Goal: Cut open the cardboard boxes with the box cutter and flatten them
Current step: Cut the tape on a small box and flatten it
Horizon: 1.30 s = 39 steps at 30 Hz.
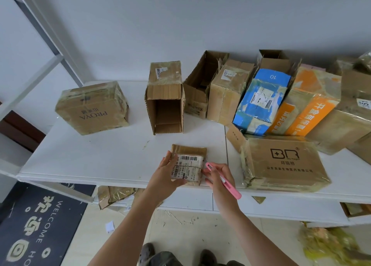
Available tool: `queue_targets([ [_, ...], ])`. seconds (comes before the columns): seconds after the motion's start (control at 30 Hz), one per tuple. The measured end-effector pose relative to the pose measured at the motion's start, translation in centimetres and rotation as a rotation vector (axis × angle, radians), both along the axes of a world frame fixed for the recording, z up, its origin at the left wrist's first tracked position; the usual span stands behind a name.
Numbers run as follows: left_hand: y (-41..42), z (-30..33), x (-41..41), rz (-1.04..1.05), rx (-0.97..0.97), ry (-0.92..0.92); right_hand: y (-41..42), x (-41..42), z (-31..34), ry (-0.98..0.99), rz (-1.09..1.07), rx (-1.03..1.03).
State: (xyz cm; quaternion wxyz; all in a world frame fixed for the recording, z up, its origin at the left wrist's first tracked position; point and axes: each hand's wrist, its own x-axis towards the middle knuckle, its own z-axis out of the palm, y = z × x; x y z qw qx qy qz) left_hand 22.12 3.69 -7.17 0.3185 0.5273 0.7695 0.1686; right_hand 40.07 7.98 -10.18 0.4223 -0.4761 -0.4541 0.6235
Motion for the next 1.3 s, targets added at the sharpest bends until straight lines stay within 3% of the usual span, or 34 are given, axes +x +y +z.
queue_targets([
  [0.33,0.3,-0.1,0.5,0.0,-0.038,0.061,-0.5,0.7,0.6,-0.023,0.034,-0.072],
  [1.13,0.1,0.6,1.0,0.001,-0.036,0.091,-1.7,3.3,2.3,-0.214,0.273,0.133],
  [1.3,0.1,0.5,1.0,0.014,-0.031,0.069,-0.6,2.9,2.9,-0.203,0.236,0.175],
])
